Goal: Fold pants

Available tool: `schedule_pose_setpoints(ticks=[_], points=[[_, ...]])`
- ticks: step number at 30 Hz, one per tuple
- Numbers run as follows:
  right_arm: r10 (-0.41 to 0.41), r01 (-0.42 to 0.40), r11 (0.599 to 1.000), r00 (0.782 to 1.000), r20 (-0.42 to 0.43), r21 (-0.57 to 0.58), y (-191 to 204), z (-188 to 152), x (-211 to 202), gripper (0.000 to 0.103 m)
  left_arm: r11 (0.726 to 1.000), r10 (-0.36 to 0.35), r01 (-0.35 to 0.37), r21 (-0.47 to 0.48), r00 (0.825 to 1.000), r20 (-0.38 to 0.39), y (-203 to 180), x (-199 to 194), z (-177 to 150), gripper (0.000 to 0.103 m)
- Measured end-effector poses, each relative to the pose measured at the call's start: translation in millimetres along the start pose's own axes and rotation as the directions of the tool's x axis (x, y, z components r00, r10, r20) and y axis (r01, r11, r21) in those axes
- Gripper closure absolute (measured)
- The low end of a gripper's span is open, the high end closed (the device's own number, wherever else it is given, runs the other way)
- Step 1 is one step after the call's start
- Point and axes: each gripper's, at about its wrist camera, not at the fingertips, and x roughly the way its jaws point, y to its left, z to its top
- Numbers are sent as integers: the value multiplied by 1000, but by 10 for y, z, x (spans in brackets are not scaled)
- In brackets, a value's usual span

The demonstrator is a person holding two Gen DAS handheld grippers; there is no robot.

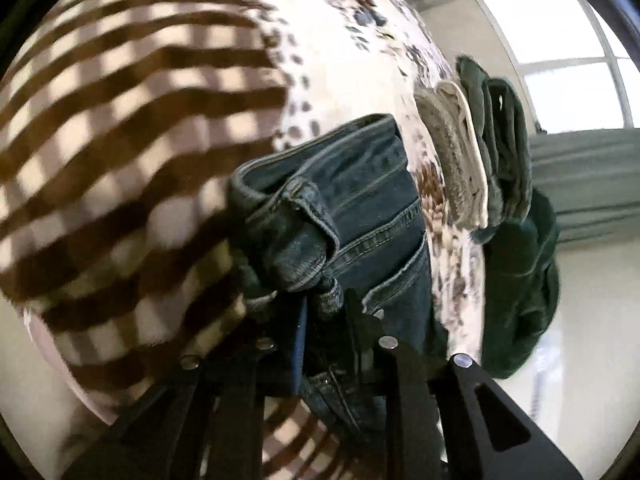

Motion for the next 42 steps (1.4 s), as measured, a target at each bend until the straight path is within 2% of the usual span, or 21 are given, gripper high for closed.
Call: schedule_pose_setpoints(ticks=[1, 2, 3, 4, 8, 12, 15, 17, 19, 21, 22, 25, 28, 31, 36, 40, 42], points=[[-3, 3, 1000, 1000, -6, 11, 17, 18, 8, 28, 1000, -6, 6, -8, 1000, 7, 15, -62, -17, 62], [-6, 6, 1000, 1000, -10, 18, 20, 19, 16, 28, 1000, -11, 11, -13, 1000, 20, 27, -127, -37, 49], [-11, 12, 1000, 1000, -12, 22, 34, 25, 24, 28, 1000, -17, 18, -22, 999, 36, 47, -170, -52, 25], [-16, 16, 1000, 1000, -13, 24, 57, 57, 22, 28, 999, -23, 25, -41, 998, 54, 91, -191, -55, 21], [-38, 38, 999, 999, -12, 30, 142, 111, 53, 28, 994, -30, 37, -102, 997, 64, 196, -33, 52, 21], [-39, 39, 998, 999, -14, 40, 184, 184, 67, 28, 1000, 3, -1, -27, 997, 77, 57, 184, 265, 21], [-34, 34, 999, 999, -9, 38, 173, 205, 69, 28, 1000, 9, -7, -24, 997, 79, 13, 328, 430, 23], [-30, 30, 999, 1000, -5, 42, 170, 172, 83, 28, 1000, 10, -10, 5, 995, 98, -78, 293, 455, 32], [-28, 28, 999, 1000, 0, 43, 167, 151, 91, 28, 997, 25, -35, 72, 991, 135, -184, 172, 438, 75], [-26, 26, 999, 1000, 5, 45, 163, 145, 81, 28, 987, 23, -47, 151, 987, 156, -283, 79, 412, 79], [-24, 24, 999, 1000, 8, 45, 167, 147, 77, 28, 982, 33, -63, 181, 986, 162, -333, 58, 395, 81], [-10, 9, 999, 1000, 16, 42, 122, 91, 69, 28, 977, 15, -51, 206, 985, 171, -428, 1, 384, 83], [24, -25, 999, 999, 27, 37, 47, 40, 51, 28, 962, -33, -21, 272, 981, 190, -688, -135, 333, 84], [62, -62, 998, 998, 20, 9, -11, -6, 6, 28, 923, -91, 8, 385, 976, 199, -1094, -289, 196, 84], [186, -187, 982, 982, 40, 34, -290, -55, -193, 28, 858, -177, 72, 508, 971, 160, -1806, -483, -140, 84], [249, -255, 965, 965, 85, 64, -718, -85, -450, 28, 787, -249, 157, 597, 965, 75, -2461, -538, -671, 84], [265, -274, 958, 958, 111, 78, -1014, -103, -580, 28, 738, -269, 186, 649, 963, 30, -2759, -494, -1038, 84]])
